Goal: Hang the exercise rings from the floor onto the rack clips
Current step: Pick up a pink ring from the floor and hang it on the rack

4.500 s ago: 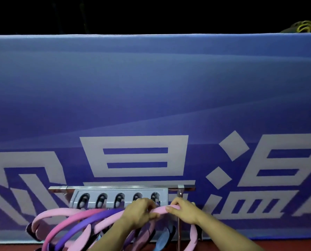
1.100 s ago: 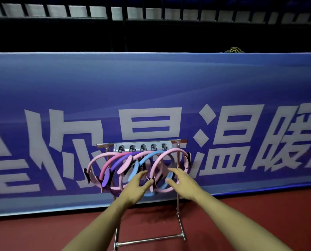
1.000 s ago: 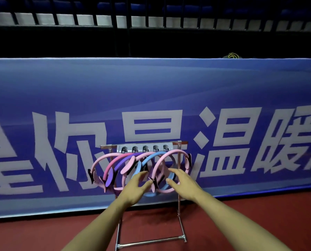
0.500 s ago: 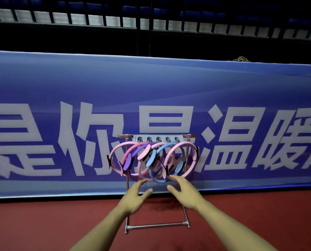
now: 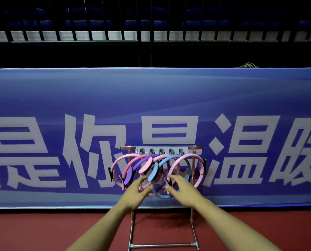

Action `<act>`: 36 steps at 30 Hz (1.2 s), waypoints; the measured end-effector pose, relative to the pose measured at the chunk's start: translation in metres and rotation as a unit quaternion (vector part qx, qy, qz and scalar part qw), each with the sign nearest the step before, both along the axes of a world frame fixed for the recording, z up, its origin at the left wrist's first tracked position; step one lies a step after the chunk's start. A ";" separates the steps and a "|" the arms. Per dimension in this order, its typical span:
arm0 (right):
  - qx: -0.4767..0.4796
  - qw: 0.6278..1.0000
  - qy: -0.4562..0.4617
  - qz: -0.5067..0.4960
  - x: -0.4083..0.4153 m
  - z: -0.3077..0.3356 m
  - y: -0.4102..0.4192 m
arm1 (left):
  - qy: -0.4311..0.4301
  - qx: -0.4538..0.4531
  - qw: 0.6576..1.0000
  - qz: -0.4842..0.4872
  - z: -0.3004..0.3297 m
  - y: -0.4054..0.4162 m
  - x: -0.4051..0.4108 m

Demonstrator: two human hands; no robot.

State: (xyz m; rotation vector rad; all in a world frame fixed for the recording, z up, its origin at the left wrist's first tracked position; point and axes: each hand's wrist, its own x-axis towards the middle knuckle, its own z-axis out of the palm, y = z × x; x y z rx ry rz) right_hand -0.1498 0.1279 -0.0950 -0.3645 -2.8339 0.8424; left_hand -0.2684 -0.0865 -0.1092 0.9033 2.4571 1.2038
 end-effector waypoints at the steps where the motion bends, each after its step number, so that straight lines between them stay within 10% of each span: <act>1: 0.004 1.000 -0.003 0.006 -0.007 0.000 0.008 | 0.006 0.002 1.000 0.005 0.002 0.006 -0.005; 36: 0.083 0.988 -0.126 -0.009 -0.453 -0.100 0.088 | 0.065 -0.132 0.989 -0.009 -0.101 0.098 -0.474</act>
